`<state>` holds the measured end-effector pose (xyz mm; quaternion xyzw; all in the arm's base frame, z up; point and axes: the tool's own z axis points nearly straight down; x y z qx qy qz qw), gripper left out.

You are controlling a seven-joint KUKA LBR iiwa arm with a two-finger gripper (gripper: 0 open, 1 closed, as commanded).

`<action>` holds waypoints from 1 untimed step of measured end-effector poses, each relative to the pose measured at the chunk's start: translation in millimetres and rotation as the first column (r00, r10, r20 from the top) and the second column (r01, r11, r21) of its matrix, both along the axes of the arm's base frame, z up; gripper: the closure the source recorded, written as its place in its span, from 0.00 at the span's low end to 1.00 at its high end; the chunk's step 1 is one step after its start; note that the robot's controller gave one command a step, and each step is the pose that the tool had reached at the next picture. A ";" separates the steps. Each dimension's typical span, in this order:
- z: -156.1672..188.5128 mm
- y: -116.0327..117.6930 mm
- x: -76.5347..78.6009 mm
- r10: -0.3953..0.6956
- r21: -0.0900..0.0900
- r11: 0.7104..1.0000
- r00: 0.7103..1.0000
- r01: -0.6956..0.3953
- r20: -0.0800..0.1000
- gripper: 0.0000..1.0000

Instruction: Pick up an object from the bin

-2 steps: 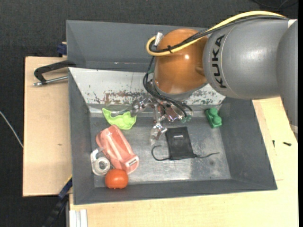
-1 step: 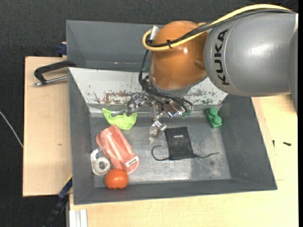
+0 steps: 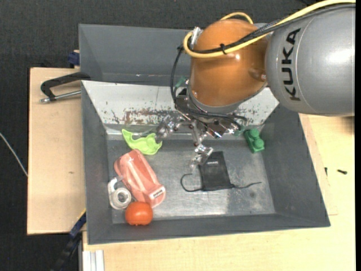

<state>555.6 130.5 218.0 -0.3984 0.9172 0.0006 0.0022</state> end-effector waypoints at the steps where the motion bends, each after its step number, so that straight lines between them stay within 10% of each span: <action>1: -7.4 15.5 5.6 0.109 -0.001 0.994 0.994 -0.109 0.007 0.00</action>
Offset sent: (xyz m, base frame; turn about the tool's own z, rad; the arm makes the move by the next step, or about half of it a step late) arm 0.0345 0.0513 -0.0727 -0.1689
